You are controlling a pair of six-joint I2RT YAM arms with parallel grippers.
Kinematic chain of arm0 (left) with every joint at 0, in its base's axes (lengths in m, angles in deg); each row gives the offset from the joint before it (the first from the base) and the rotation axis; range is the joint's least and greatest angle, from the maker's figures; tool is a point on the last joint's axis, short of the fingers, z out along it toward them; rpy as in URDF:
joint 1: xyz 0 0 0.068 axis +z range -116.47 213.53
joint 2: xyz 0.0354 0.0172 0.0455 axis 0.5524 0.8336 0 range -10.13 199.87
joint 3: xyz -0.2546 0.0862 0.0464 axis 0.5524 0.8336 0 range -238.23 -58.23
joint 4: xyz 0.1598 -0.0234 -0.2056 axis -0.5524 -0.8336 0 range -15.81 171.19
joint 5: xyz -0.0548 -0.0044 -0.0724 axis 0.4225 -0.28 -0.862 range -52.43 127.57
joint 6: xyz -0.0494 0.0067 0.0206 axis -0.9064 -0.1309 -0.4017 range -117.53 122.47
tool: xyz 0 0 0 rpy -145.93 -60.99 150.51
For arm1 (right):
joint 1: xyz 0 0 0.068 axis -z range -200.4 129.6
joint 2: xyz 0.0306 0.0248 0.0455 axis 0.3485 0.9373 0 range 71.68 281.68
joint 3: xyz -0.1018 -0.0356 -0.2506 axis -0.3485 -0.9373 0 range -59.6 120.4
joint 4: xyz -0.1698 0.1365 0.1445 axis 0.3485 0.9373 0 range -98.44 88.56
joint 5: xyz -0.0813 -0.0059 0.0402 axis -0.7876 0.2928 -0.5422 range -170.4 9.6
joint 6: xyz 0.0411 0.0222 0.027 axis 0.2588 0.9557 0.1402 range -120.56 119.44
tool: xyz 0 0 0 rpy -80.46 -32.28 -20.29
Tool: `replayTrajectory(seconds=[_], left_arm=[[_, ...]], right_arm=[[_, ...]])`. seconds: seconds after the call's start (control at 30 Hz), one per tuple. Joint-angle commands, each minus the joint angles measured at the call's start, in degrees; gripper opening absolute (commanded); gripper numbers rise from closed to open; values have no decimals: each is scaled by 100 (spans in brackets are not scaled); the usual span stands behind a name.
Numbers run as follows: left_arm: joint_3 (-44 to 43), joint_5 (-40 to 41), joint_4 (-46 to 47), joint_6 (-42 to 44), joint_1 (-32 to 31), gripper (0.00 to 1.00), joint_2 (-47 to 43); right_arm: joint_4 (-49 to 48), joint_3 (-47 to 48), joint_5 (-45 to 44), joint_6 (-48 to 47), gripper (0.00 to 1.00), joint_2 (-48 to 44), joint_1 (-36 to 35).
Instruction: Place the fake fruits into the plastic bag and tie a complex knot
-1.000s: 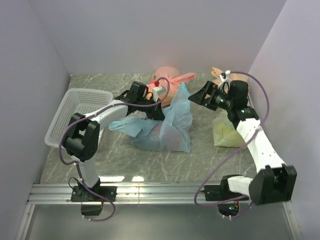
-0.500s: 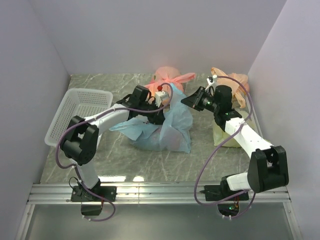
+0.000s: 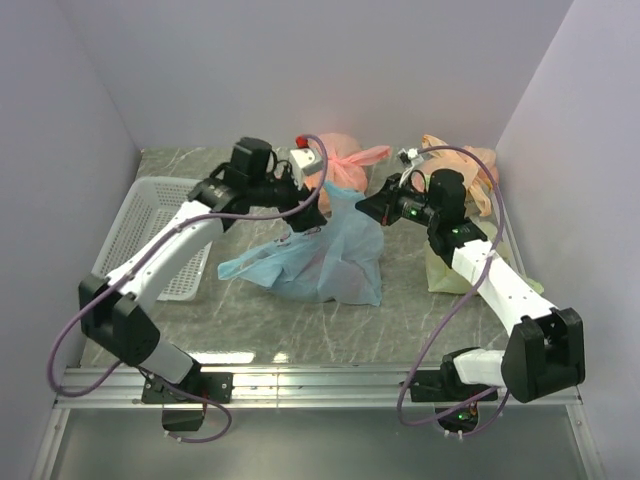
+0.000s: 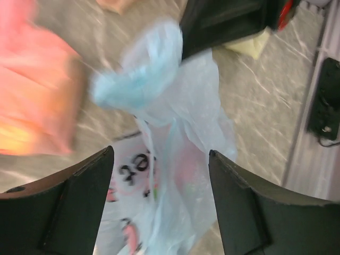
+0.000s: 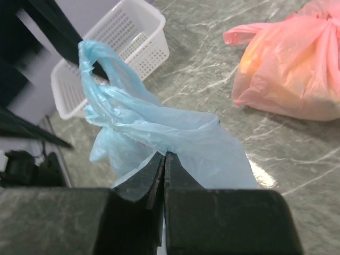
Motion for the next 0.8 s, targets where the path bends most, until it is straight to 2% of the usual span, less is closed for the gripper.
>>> replayTrajectory(seconds=[0.0, 0.2, 0.37, 0.53, 0.67, 0.7, 0.77], left_arm=[[-685, 431, -663, 694, -9, 77, -392], [-1011, 784, -962, 1959, -26, 81, -366], [-1372, 978, -1314, 2515, -184, 81, -15], [-1188, 1241, -1244, 3244, -439, 81, -32], [-1292, 1277, -1586, 3754, -536, 73, 143], [-1328, 1259, -1630, 3755, -536, 67, 188], [-1503, 1137, -1972, 3964, -536, 63, 328]], right_arm=[[152, 18, 149, -841, 0, -256, -101], [275, 98, 123, -1272, 0, -309, -399], [389, 229, 27, -1404, 0, -230, -593], [495, 343, -79, -1545, 0, -186, -761], [513, 396, -96, -1527, 0, -125, -778], [504, 414, -96, -1519, 0, -107, -778], [495, 423, -131, -1519, 0, -107, -787]])
